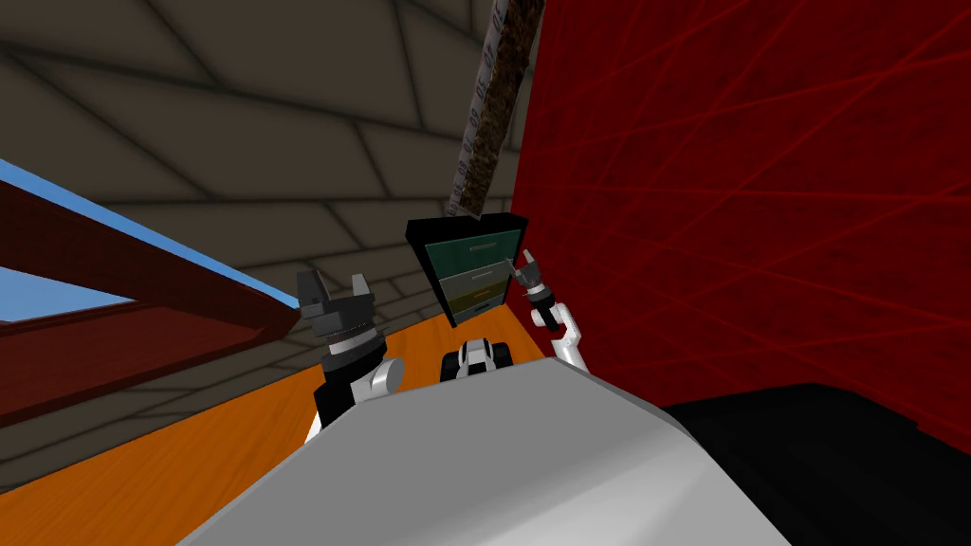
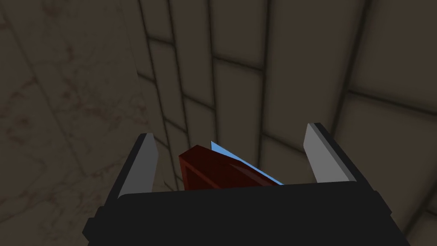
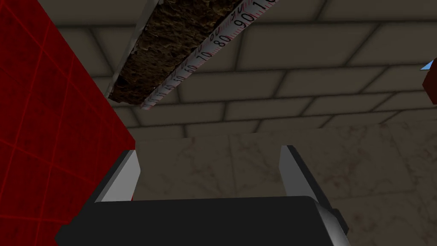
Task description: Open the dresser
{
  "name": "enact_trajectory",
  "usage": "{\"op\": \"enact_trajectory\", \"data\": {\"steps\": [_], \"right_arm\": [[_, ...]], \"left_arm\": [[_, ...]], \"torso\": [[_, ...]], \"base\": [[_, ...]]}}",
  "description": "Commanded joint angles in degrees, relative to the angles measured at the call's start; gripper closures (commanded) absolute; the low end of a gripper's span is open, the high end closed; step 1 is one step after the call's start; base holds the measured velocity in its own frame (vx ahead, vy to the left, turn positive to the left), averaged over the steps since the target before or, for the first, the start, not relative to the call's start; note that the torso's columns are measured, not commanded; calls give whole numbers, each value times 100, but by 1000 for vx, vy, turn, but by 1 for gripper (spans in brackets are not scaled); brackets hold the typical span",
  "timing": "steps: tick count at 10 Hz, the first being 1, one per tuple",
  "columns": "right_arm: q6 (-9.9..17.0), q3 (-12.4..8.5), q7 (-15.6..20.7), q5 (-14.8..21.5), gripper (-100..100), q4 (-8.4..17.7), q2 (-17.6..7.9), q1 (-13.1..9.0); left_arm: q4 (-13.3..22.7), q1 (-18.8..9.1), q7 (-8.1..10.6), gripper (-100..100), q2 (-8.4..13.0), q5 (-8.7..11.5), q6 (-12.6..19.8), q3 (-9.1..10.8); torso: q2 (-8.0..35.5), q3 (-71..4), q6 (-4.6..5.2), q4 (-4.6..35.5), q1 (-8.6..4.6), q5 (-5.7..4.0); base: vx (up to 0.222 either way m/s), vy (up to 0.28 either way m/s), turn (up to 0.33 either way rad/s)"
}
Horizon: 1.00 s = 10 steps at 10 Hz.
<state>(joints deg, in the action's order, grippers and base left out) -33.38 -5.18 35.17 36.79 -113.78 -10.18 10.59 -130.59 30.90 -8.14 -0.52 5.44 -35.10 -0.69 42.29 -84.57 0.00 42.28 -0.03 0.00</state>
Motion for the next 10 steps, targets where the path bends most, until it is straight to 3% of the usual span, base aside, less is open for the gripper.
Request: {"op": "enact_trajectory", "data": {"steps": [1, 6, 7, 8, 9, 10], "right_arm": [[-40, -39, 289, 339, -100, 163, -11, -154], [-78, -128, 1015, 1132, -100, 639, -64, -611], [-78, -128, 1015, 1190, -100, 639, -64, -611], [-87, -157, 1246, 1414, -100, 811, -89, -766], [-87, -157, 1256, 1472, -100, 811, -89, -766], [-95, -186, 1484, 1707, -100, 987, -120, -921]], "left_arm": [[0, 0, 0, 0, 0, 0, 0, 0], [0, 0, 0, 0, 0, 0, 0, 0], [0, 0, 0, 0, 0, 0, 0, 0], [0, 0, 0, 0, 0, 0, 0, 0], [0, 0, 0, 0, 0, 0, 0, 0], [0, 0, 0, 0, 0, 0, 0, 0]], "torso": [[1, 1, 1, 0, 4, 0], [1, 1, 0, 1, -2, 0], [-2, -1, 1, 0, 4, 0], [0, 0, 0, 0, 2, 0], [-4, -2, 0, -1, 7, 1], [4, 2, 0, 1, 1, 0]], "base": [[31, 75, -42], [37, 83, -60], [36, 77, -47], [46, 88, -82], [26, 74, -32], [16, 75, -67]]}}
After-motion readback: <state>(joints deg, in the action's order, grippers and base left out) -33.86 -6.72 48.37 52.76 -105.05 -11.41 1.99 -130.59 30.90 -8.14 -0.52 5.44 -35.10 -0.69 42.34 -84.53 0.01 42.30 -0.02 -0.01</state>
